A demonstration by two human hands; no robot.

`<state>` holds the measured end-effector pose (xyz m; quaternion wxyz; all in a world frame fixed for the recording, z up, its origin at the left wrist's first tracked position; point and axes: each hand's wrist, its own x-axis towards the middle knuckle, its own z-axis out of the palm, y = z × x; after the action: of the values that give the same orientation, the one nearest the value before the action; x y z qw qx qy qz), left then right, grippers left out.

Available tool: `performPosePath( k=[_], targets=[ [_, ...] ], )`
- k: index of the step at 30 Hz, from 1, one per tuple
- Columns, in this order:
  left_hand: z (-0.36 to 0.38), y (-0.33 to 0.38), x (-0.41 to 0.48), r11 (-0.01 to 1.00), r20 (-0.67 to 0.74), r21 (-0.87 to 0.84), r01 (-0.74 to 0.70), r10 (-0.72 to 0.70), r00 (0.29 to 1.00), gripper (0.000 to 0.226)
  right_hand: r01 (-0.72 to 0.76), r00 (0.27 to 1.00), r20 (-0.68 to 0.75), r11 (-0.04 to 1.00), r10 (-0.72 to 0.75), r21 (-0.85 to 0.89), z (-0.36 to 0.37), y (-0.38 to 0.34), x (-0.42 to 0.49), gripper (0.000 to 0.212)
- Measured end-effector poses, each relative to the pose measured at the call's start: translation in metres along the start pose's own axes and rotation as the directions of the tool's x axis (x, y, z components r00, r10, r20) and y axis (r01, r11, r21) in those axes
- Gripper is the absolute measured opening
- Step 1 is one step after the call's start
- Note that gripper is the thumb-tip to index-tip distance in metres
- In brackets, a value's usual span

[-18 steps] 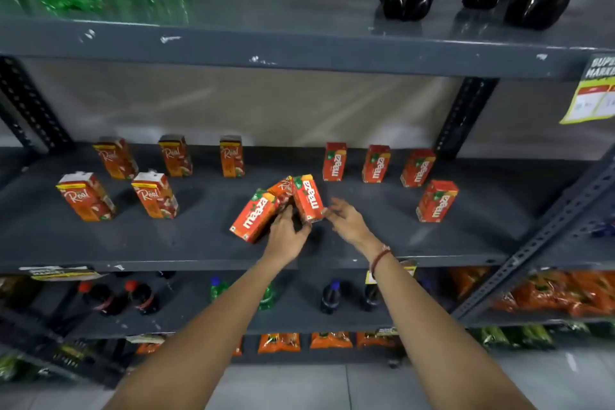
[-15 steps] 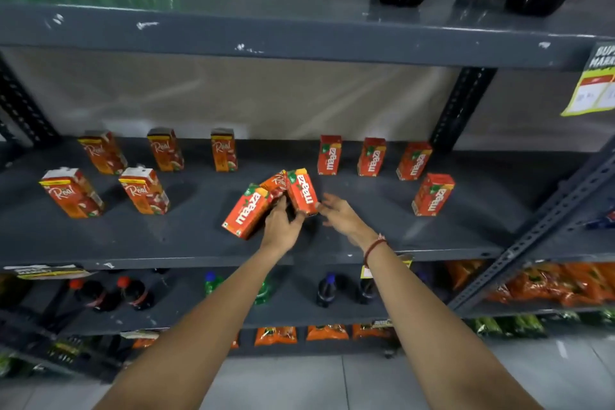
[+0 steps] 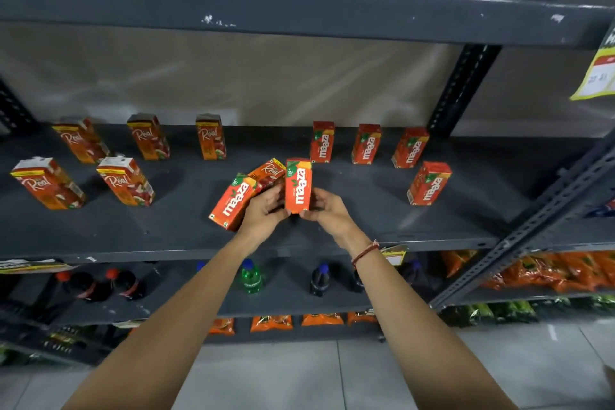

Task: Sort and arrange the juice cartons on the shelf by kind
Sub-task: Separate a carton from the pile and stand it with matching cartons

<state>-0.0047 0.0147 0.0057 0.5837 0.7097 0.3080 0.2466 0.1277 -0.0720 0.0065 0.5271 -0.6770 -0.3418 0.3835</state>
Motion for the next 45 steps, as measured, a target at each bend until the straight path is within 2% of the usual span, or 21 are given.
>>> performPosePath(
  k=[7, 14, 19, 23, 25, 28, 31, 34, 36, 39, 45],
  targets=[
    [0.001, 0.002, -0.003, 1.000, 0.043, 0.018, -0.015, 0.015, 0.999, 0.059, 0.039, 0.999, 0.021, 0.999, -0.039, -0.007, -0.002, 0.000, -0.007, 0.042],
    [0.011, 0.005, 0.004, 0.998, 0.038, 0.040, -0.043, 0.041, 0.998, 0.060, 0.053, 0.999, 0.008, 0.990, -0.053, -0.129, -0.017, -0.005, -0.005, 0.043],
    [0.037, 0.013, 0.012, 0.996, 0.063, 0.069, -0.064, 0.060, 0.996, 0.059, 0.066, 0.996, -0.045, 0.965, -0.079, -0.252, -0.045, -0.005, -0.009, 0.042],
    [0.068, 0.023, 0.018, 0.990, 0.120, 0.099, -0.097, 0.085, 0.989, 0.063, 0.055, 0.987, -0.131, 0.962, -0.093, -0.268, -0.074, -0.004, -0.014, 0.042],
    [0.081, 0.025, 0.019, 0.974, 0.171, 0.175, -0.141, 0.112, 0.979, 0.065, 0.048, 0.981, -0.167, 0.960, -0.097, -0.276, -0.088, -0.003, -0.015, 0.043],
    [0.088, 0.017, 0.014, 0.878, 0.223, 0.424, -0.223, 0.137, 0.965, 0.063, 0.026, 0.974, -0.209, 0.956, -0.091, -0.293, -0.105, -0.002, -0.015, 0.046],
    [0.077, -0.002, 0.007, 0.718, 0.214, 0.628, -0.299, 0.211, 0.954, 0.056, -0.018, 0.964, -0.258, 0.953, -0.063, -0.301, -0.117, 0.001, -0.013, 0.046],
    [0.057, -0.023, 0.001, 0.562, 0.182, 0.773, -0.293, 0.247, 0.952, 0.054, -0.065, 0.957, -0.290, 0.953, -0.025, -0.297, -0.123, 0.008, -0.010, 0.049],
    [0.047, -0.031, -0.002, 0.492, 0.162, 0.827, -0.272, 0.255, 0.953, 0.065, -0.086, 0.950, -0.313, 0.943, -0.020, -0.320, -0.125, 0.012, -0.008, 0.045],
    [0.042, -0.035, -0.005, 0.431, 0.171, 0.860, -0.273, 0.261, 0.950, 0.072, -0.101, 0.943, -0.331, 0.927, -0.026, -0.361, -0.125, 0.016, -0.004, 0.041],
    [0.043, -0.035, -0.005, 0.414, 0.173, 0.871, -0.265, 0.246, 0.954, 0.068, -0.109, 0.918, -0.397, 0.945, -0.023, -0.307, -0.116, 0.023, -0.006, 0.040]
  ],
)
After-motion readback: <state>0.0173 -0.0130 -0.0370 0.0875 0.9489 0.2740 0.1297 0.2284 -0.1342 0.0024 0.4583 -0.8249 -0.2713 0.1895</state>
